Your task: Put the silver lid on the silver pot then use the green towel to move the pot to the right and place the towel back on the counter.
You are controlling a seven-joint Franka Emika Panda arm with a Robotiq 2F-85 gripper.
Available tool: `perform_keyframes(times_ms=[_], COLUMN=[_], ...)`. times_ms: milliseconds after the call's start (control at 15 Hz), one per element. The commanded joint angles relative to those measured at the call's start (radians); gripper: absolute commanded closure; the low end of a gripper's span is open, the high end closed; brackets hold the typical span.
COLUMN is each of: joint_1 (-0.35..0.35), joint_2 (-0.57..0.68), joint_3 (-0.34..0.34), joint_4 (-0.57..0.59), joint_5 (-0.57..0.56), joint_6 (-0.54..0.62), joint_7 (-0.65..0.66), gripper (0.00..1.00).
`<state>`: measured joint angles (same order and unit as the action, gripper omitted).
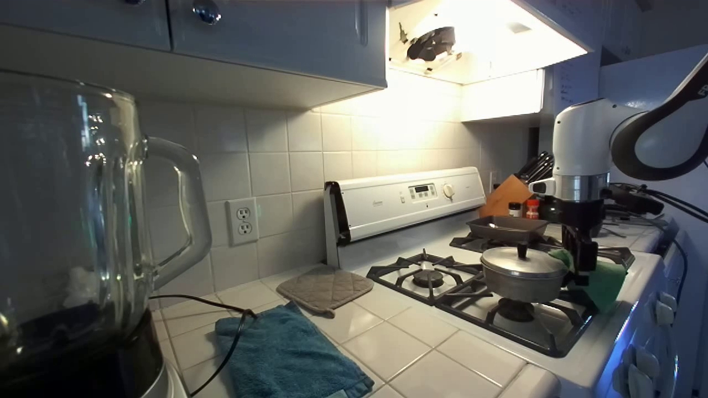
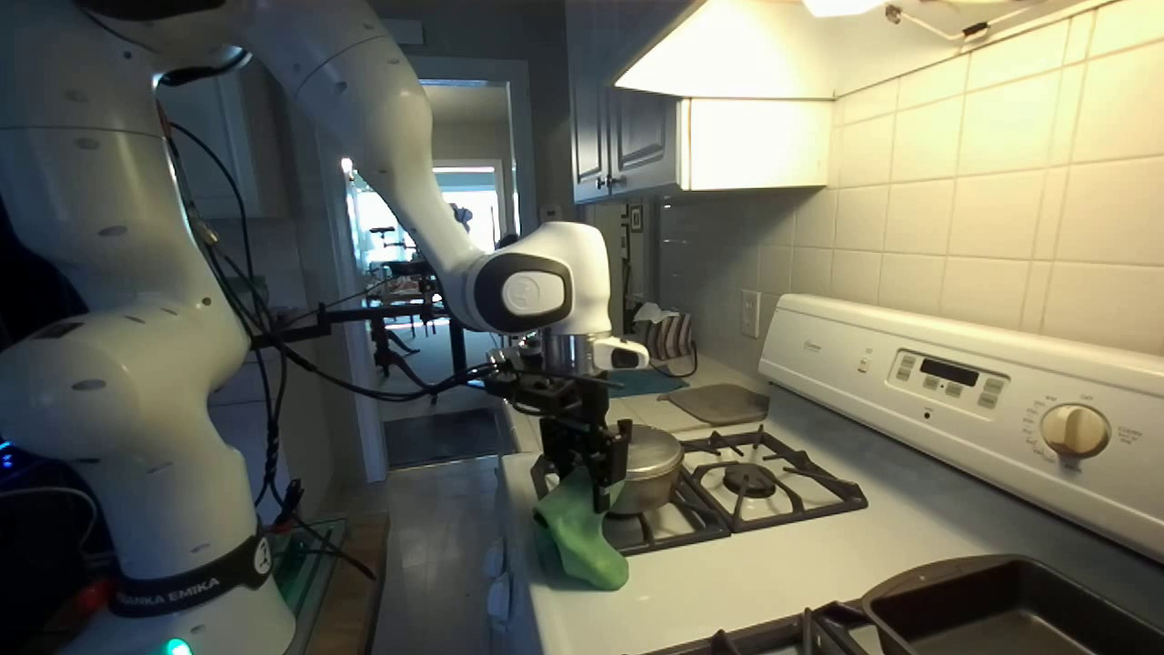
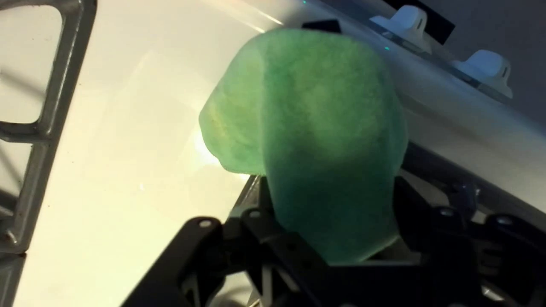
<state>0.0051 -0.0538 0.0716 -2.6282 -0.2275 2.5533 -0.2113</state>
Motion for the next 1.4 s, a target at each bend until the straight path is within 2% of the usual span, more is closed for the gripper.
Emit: perform_keyframes(times_ms=[0,333,1333], joint_1=[0.012,0.016,0.051], joint_2=[0.035,0.042,0.033], joint_3=[-0.012,-0.011,0.008], joint_4=[0.024,0.029,0.082], joint_5=[-0.026,-0.017,-0.016], joint_6=[0.023,0.032,0.014], joint_7=[-0.006,-0.012,0.026], gripper=[0.62,0.95,0.93])
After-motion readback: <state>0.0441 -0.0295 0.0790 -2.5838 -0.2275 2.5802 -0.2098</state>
